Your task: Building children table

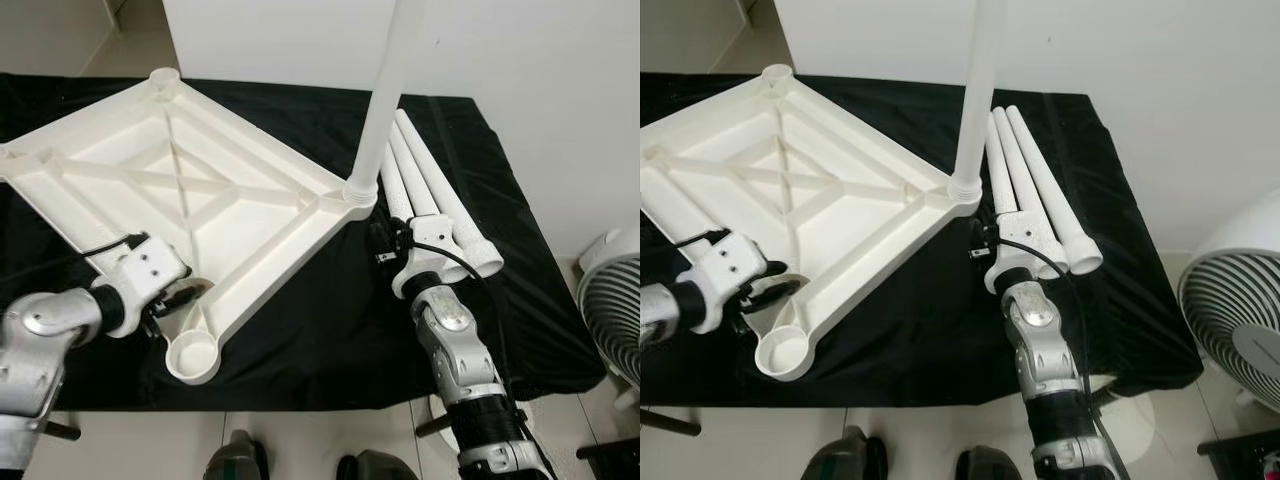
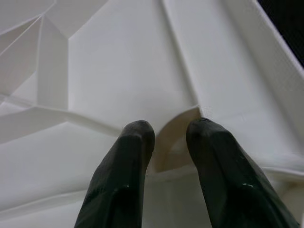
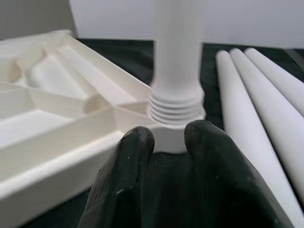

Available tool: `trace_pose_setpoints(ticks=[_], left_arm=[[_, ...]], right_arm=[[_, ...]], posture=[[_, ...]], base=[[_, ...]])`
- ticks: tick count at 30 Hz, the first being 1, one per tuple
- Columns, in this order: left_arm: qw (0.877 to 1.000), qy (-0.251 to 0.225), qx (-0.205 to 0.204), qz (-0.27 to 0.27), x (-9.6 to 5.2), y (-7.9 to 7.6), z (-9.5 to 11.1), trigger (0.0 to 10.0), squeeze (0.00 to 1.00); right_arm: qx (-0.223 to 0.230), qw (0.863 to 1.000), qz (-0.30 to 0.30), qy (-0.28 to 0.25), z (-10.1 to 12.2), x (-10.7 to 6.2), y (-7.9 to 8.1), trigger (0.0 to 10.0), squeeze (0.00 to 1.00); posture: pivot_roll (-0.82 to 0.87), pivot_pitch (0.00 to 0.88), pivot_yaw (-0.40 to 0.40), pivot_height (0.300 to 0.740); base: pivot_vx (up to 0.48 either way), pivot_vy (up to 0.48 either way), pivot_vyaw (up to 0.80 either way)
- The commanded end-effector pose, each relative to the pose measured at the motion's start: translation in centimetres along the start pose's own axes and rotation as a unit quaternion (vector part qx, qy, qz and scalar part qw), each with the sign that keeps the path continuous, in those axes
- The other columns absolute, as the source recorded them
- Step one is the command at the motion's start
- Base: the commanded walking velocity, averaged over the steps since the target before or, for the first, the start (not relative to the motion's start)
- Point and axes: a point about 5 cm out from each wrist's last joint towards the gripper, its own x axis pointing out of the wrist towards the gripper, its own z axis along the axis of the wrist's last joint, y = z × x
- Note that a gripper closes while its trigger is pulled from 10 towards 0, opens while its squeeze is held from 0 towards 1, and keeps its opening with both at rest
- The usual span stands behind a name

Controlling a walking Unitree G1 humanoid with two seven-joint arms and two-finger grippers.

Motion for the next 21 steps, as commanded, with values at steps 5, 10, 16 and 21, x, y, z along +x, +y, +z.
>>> trace_pose_setpoints(ticks=[5,10,16,21], left_arm=[[0.999,0.003,-0.005,-0.046,2.2,-1.8,-0.2,10.0,0.00],[1.000,-0.004,-0.004,-0.029,3.8,-1.7,0.3,10.0,0.00],[0.999,-0.010,-0.024,0.033,6.2,-0.9,0.9,10.0,0.00],[0.997,-0.022,-0.032,0.064,7.5,-0.6,1.5,10.0,0.00]], right_arm=[[0.002,1.000,-0.005,0.014,-0.4,-0.4,-0.3,10.0,0.00],[0.007,1.000,-0.017,0.015,-0.4,-0.8,-0.6,10.0,0.00],[0.014,0.999,-0.027,0.015,-0.2,-0.9,-0.7,10.0,0.00],[0.020,0.999,-0.024,0.012,-0.1,-0.9,-0.5,10.0,0.00]], posture=[[-0.04,0.076,-0.019,0.740],[-0.06,0.088,-0.010,0.740],[-0.07,0.091,-0.009,0.740],[-0.09,0.095,-0.013,0.740]], base=[[0.000,0.000,0.00],[0.000,0.000,0.00],[0.000,0.000,0.00],[0.000,0.000,0.00]])
